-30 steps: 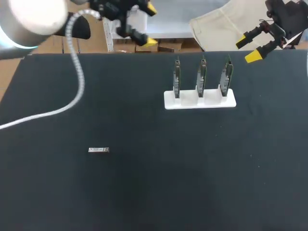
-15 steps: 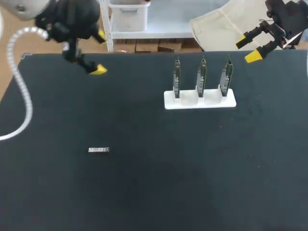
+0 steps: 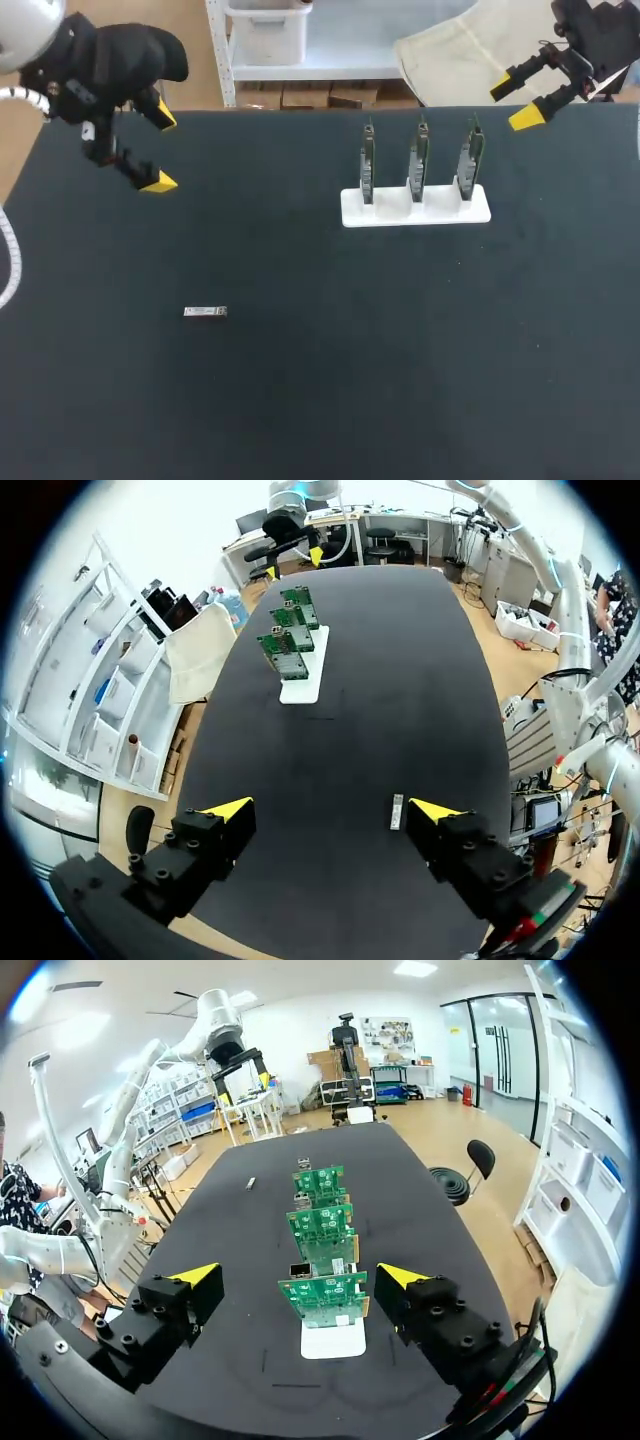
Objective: Pick up the optical module with the left hand, and insert it into the network port with the right hand.
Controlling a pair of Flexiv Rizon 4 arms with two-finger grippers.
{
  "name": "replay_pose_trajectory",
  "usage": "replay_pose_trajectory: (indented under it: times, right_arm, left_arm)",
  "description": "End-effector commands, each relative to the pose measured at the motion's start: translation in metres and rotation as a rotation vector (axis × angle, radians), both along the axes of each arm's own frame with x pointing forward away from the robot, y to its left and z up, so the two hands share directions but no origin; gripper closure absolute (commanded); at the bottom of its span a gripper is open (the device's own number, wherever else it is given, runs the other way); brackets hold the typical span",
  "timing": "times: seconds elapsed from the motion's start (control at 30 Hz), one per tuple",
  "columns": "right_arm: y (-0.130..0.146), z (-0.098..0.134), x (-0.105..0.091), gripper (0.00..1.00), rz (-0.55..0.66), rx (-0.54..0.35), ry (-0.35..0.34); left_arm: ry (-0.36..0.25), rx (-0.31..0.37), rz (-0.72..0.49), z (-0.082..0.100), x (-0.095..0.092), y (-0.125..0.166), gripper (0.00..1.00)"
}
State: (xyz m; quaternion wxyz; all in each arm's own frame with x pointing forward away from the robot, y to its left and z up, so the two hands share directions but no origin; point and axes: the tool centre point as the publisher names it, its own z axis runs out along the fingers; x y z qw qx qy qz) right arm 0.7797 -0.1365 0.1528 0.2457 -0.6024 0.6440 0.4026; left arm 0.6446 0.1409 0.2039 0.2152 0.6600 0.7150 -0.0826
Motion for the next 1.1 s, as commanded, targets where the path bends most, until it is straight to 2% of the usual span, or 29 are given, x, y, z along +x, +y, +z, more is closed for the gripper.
replay_pose_trajectory:
  times: [0.03, 0.43, 0.5, 0.6, 0.77, 0.9, 1.0, 1.1]
  right_arm:
    - [0.0, 0.0, -0.004, 0.0, -0.006, -0.001, -0.006]
    - [0.0, 0.0, -0.004, 0.0, -0.006, -0.001, -0.006]
    - [0.0, 0.0, -0.004, 0.0, -0.006, -0.001, -0.006]
    - [0.0, 0.0, -0.004, 0.0, -0.006, -0.001, -0.006]
    - [0.0, 0.0, -0.004, 0.0, -0.006, -0.001, -0.006]
    - [0.0, 0.0, -0.004, 0.0, -0.006, -0.001, -0.006]
    - [0.0, 0.0, -0.004, 0.0, -0.006, -0.001, -0.006]
    - [0.0, 0.0, -0.004, 0.0, -0.006, -0.001, -0.006]
  left_arm:
    - [-0.01, -0.008, -0.001, -0.003, -0.003, 0.002, 0.0]
    - [-0.01, -0.008, -0.001, -0.003, -0.003, 0.002, 0.0]
    - [-0.031, 0.028, -0.094, -0.003, -0.002, -0.019, 0.0]
    - [-0.037, 0.071, -0.141, -0.008, -0.006, -0.027, 0.0]
    - [-0.019, 0.161, -0.135, -0.024, -0.017, -0.015, 0.0]
    - [-0.009, 0.256, -0.12, -0.038, -0.034, -0.004, 0.0]
    - [0.021, 0.311, -0.111, -0.054, -0.05, 0.004, 0.0]
    - [0.05, 0.323, -0.116, -0.067, -0.063, 0.006, 0.0]
